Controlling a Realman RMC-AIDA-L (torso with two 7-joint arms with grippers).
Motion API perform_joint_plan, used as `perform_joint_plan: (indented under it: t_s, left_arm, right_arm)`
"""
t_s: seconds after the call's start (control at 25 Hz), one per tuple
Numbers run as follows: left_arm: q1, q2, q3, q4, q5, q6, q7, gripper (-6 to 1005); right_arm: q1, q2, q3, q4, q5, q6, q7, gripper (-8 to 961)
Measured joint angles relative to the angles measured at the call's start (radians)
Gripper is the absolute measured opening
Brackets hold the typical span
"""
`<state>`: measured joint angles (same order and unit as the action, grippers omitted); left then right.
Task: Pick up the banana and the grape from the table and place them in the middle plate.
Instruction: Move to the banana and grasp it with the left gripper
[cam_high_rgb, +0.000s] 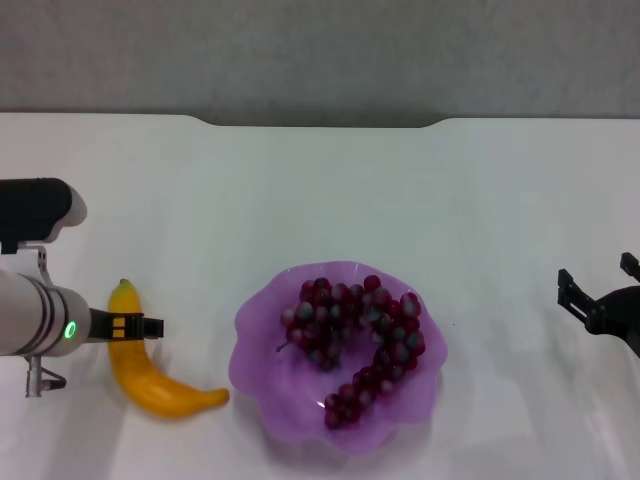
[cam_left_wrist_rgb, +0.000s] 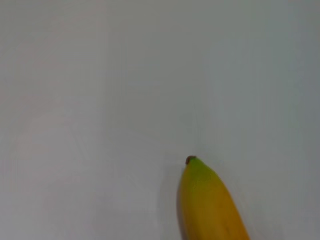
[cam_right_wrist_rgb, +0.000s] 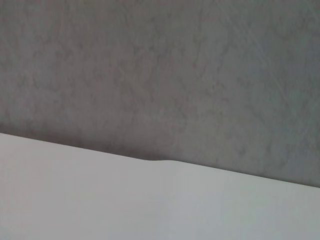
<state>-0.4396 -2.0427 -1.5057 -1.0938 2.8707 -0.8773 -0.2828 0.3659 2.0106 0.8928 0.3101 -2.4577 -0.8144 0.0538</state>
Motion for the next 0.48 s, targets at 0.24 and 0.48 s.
perform_joint_plan:
  t_s: [0.24, 0.48]
  left_arm:
    - [-0.015, 0.001, -0.007, 0.054, -0.001, 0.024, -0.009, 890]
    - [-0.017, 0.001, -0.009, 0.066, -0.001, 0.035, -0.009, 891]
  right_arm:
    - [-0.002, -0.001, 0.000, 0.007, -0.001, -0.003, 0.000, 892]
    - [-0.003, -0.001, 0.000, 0.008, -0.001, -0.006, 0.000, 892]
